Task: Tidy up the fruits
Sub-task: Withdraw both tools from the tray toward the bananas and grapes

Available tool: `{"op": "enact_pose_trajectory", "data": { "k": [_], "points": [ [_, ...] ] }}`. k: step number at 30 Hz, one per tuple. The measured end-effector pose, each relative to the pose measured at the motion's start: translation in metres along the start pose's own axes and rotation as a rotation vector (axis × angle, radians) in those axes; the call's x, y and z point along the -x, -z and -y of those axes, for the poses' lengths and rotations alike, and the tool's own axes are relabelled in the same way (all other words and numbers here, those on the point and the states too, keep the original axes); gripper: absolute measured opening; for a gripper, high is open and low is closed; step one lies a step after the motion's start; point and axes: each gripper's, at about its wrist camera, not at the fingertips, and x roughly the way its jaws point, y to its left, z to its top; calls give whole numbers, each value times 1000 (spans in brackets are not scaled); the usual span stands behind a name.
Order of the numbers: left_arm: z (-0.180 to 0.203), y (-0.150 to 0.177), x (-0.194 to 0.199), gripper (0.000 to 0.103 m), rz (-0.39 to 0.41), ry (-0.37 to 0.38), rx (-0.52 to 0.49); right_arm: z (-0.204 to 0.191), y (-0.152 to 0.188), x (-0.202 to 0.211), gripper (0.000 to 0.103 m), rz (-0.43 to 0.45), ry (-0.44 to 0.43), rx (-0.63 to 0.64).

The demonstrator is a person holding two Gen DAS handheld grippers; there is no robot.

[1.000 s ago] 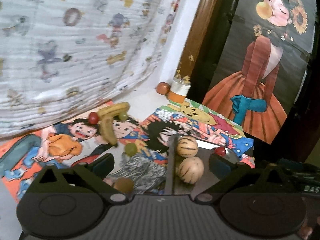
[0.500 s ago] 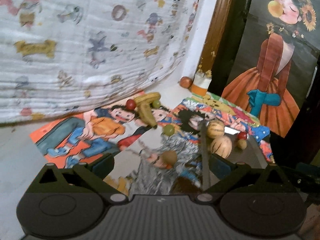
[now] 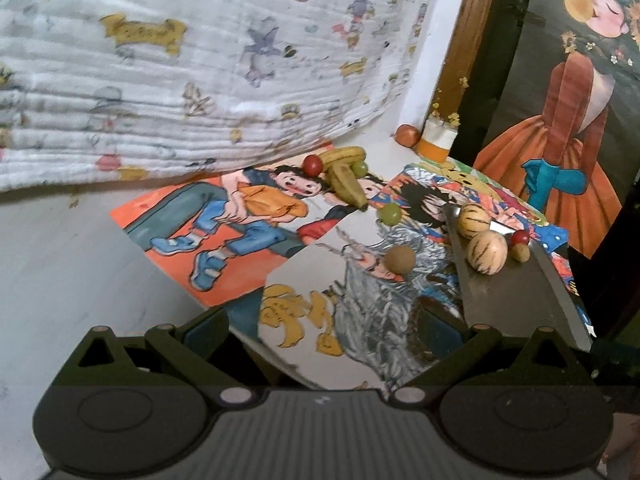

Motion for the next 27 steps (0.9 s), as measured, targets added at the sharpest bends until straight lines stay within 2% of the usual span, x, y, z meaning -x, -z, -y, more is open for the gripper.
{"op": "enact_pose_trajectory", "data": {
  "k": [7,16,21,27],
  "points": [
    [-15,-1,-4,103,-9,-11,25,-16,-9,-9,102,-31,-49,72],
    [-25,-2,-12,103,-5,4,12,-14,-42,-10,102,-50,-105,143],
    [-16,-5,-18,103,23,20,-57,-23,-73,-20,102,-96,-136,191],
    [7,-15,-32,103,36,71,-146,-30,-120,-47,102,-127,-217,157]
  ]
}}
